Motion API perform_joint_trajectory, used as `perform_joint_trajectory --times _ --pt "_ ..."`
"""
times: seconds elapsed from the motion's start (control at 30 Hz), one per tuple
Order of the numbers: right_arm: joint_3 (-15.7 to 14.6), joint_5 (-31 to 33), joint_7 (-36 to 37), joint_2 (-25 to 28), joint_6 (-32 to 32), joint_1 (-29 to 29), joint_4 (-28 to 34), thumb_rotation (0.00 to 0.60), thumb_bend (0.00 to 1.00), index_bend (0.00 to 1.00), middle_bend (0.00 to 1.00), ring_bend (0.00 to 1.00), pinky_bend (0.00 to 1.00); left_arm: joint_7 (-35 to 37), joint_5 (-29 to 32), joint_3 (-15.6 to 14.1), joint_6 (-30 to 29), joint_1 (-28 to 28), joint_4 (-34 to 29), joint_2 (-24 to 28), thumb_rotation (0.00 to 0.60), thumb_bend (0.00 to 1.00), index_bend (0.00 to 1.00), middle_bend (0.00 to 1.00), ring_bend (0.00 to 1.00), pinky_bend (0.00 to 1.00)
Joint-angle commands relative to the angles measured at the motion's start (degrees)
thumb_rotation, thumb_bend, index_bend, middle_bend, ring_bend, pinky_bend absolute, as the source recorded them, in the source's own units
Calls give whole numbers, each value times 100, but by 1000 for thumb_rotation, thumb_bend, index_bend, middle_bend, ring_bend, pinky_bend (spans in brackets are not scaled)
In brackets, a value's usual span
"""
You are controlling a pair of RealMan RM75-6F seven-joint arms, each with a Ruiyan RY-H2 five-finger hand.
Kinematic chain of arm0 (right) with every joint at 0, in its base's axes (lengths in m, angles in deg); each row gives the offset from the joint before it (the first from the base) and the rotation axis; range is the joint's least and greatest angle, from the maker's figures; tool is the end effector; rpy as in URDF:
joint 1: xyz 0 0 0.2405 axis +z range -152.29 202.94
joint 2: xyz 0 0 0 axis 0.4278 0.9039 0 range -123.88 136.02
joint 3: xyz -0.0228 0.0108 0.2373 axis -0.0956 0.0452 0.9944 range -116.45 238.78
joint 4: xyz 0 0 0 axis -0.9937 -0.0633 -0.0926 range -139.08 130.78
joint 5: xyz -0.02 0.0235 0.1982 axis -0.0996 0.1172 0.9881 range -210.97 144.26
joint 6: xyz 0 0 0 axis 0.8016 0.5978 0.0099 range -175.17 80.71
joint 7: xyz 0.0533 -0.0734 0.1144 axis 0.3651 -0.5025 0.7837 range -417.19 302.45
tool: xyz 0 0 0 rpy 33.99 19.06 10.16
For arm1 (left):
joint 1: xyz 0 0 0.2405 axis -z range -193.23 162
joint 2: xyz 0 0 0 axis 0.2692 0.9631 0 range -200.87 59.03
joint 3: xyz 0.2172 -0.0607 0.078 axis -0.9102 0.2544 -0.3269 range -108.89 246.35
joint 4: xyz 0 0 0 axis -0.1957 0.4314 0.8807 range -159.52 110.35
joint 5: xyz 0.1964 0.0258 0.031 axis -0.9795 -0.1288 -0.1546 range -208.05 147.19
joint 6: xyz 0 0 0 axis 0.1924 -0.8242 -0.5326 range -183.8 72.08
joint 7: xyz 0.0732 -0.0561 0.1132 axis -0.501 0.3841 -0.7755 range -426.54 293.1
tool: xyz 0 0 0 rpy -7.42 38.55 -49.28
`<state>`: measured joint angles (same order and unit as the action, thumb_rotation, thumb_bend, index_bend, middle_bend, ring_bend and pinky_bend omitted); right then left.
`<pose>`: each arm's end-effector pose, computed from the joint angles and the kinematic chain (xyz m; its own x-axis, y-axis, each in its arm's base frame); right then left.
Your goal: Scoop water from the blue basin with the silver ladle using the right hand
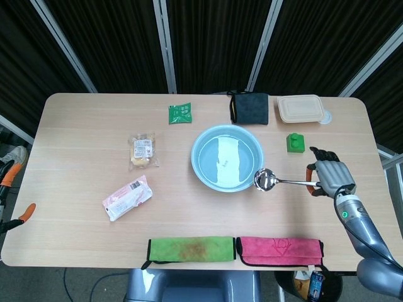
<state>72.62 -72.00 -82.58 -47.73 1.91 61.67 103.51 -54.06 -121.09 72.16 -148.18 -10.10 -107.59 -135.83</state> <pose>-0.2110 -0.3152 0.1442 0.4242 -0.3963 0.8143 -0.8838 0.0150 0.4677 -0.2976 0.1867 0.1842 0.3193 -0.1277 0.9390 0.9354 -0.1165 -0.3339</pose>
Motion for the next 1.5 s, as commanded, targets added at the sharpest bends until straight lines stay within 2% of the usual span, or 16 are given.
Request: perform_joint_trajectory --times 0.03,0.37,0.67,1.07,1.5 --pt "-60 526 -323 -171 -193 436 -122 600 429 689 0 0 0 47 36 8 17 -7 15 16 600 287 0 0 0 0" --pt "-216 1700 -922 -610 -300 1451 -314 600 430 688 0 0 0 305 188 63 159 28 70 73 600 288 0 0 0 0" --pt "-441 2572 -1425 -1353 -139 2240 -835 600 430 689 0 0 0 643 143 63 181 58 250 80 600 293 0 0 0 0" --pt "-591 2974 -1581 -2178 -336 2723 -1795 600 429 689 0 0 0 894 412 195 186 9 352 138 600 293 0 0 0 0" --pt "-785 3170 -1728 -2625 -140 2928 -2037 600 429 690 0 0 0 1123 434 204 413 110 432 171 600 293 0 0 0 0"
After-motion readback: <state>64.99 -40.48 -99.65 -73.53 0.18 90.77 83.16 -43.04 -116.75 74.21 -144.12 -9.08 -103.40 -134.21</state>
